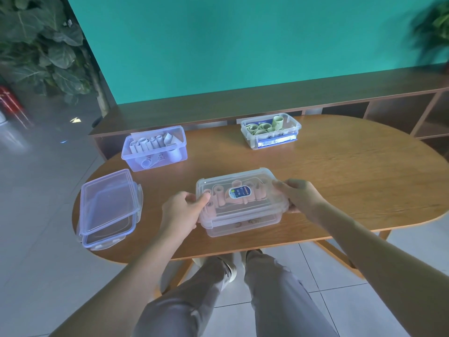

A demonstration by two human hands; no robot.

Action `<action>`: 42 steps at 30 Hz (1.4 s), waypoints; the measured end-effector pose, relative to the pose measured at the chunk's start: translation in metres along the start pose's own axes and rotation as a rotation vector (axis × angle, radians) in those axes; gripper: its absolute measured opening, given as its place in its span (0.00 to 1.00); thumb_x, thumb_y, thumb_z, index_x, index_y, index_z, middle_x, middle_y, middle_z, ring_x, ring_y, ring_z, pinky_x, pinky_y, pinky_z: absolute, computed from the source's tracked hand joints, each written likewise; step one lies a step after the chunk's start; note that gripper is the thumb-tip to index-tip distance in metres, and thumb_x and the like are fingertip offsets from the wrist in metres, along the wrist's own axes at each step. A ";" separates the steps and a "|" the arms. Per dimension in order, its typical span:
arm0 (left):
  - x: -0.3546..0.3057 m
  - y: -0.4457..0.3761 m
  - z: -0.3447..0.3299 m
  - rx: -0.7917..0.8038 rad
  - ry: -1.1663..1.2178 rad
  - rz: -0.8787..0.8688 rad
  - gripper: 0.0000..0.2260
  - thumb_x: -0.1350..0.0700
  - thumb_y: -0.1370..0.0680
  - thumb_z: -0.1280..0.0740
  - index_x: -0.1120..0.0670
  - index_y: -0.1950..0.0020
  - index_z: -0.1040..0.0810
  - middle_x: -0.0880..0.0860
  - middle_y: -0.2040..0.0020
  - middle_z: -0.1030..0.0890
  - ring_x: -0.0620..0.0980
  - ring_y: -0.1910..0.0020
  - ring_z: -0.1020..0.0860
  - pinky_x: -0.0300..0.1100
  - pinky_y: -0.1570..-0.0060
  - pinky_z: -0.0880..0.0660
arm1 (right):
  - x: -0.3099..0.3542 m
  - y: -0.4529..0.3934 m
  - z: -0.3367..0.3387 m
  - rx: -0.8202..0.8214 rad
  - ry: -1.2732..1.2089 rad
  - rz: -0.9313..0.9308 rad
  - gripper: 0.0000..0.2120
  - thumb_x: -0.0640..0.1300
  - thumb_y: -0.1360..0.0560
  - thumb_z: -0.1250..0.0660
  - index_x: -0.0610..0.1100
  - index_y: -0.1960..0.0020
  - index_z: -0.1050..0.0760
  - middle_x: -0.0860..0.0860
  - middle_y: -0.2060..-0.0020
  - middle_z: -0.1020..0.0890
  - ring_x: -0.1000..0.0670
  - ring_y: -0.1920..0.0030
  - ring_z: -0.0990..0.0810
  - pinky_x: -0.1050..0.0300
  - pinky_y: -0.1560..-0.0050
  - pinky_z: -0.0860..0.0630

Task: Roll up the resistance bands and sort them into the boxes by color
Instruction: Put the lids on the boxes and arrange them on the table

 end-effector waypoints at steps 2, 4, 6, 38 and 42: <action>-0.001 0.000 0.002 -0.010 0.008 -0.002 0.17 0.39 0.23 0.30 0.51 0.49 0.21 0.46 0.56 0.18 0.46 0.68 0.18 0.35 0.75 0.25 | 0.000 -0.001 0.001 -0.013 -0.047 0.006 0.17 0.53 0.22 0.29 0.37 0.48 0.18 0.44 0.58 0.13 0.46 0.59 0.14 0.54 0.59 0.16; -0.002 0.001 0.000 -0.013 0.018 -0.008 0.16 0.40 0.23 0.30 0.52 0.49 0.20 0.48 0.56 0.17 0.47 0.69 0.18 0.35 0.75 0.25 | 0.001 -0.002 0.000 -0.015 -0.079 0.012 0.16 0.51 0.23 0.28 0.37 0.48 0.18 0.45 0.58 0.13 0.47 0.59 0.14 0.55 0.60 0.17; -0.003 0.002 -0.002 -0.020 0.018 -0.017 0.15 0.42 0.22 0.30 0.54 0.52 0.18 0.50 0.58 0.16 0.48 0.72 0.19 0.33 0.76 0.28 | 0.000 -0.006 -0.002 -0.008 -0.090 0.010 0.15 0.50 0.22 0.28 0.36 0.48 0.18 0.43 0.58 0.13 0.45 0.59 0.15 0.49 0.56 0.16; -0.007 -0.014 0.012 0.075 -0.042 0.037 0.22 0.37 0.21 0.35 0.56 0.53 0.18 0.54 0.64 0.16 0.49 0.74 0.20 0.43 0.68 0.21 | 0.046 0.006 -0.030 -0.198 0.726 0.264 0.22 0.51 0.15 0.49 0.53 0.21 0.38 0.48 0.27 0.31 0.40 0.31 0.33 0.43 0.35 0.29; 0.013 -0.012 0.051 -0.056 -0.025 0.085 0.20 0.39 0.20 0.38 0.54 0.53 0.20 0.53 0.61 0.17 0.51 0.70 0.17 0.49 0.58 0.17 | 0.087 0.029 -0.075 -0.194 0.696 0.481 0.20 0.51 0.16 0.45 0.51 0.25 0.31 0.49 0.30 0.27 0.41 0.33 0.31 0.46 0.36 0.28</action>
Point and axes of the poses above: each hand's wrist, its own y-axis away from the middle knuckle, its own z-axis out of the back of the hand, x = y × z, the point moved 3 cm from there along -y, towards the middle knuckle
